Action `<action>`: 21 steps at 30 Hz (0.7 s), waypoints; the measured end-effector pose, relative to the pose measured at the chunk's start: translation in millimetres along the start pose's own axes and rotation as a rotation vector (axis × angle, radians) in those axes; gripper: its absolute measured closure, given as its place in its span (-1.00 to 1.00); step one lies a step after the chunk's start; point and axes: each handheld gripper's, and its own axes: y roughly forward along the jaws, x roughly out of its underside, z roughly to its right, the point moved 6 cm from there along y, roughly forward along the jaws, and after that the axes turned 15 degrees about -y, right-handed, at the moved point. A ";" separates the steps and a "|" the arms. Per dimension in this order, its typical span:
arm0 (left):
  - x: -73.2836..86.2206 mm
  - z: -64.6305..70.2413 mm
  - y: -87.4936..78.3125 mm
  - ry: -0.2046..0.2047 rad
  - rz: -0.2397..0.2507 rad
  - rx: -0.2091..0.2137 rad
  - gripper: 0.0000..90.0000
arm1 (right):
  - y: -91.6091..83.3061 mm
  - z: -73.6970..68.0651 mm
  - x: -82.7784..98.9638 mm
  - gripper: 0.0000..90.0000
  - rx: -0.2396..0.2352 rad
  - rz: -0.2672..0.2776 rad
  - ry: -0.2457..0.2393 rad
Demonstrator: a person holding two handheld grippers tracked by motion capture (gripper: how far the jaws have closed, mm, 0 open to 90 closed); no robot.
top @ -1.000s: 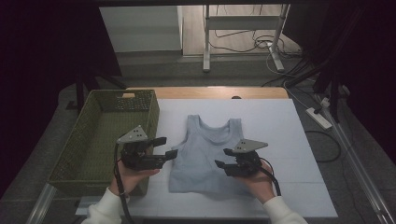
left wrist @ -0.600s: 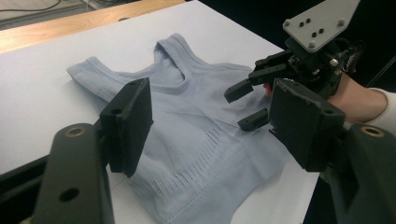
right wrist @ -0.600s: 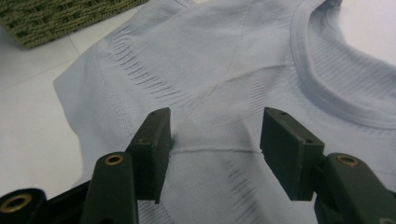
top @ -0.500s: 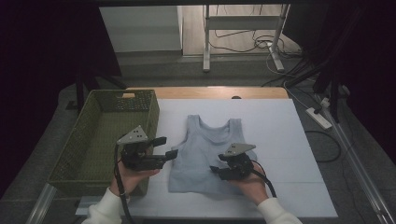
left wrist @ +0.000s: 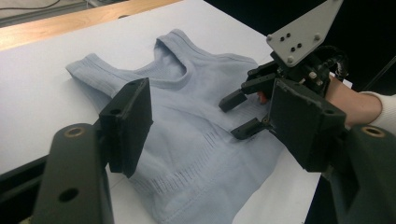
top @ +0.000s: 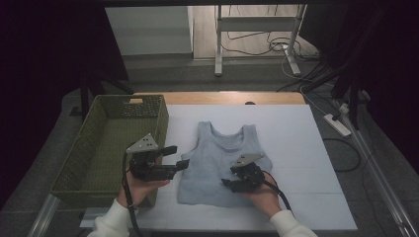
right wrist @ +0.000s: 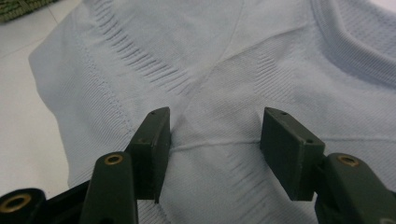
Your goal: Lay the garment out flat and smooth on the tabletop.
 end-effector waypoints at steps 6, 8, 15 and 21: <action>0.5 0.6 1.1 0.002 -0.004 0.002 -0.32 | -1.2 -2.2 -4.8 -0.07 -0.009 0.020 0.007; 0.7 1.2 1.5 0.003 -0.006 0.007 -0.32 | -0.4 -3.8 -6.3 -0.07 -0.005 0.014 -0.001; 1.4 1.2 2.3 0.004 -0.010 0.003 -0.32 | 8.5 -3.8 -4.0 0.23 0.013 -0.034 -0.016; 1.7 1.3 2.4 0.005 -0.010 0.003 -0.32 | 10.6 -4.9 -5.5 0.67 0.005 -0.049 -0.027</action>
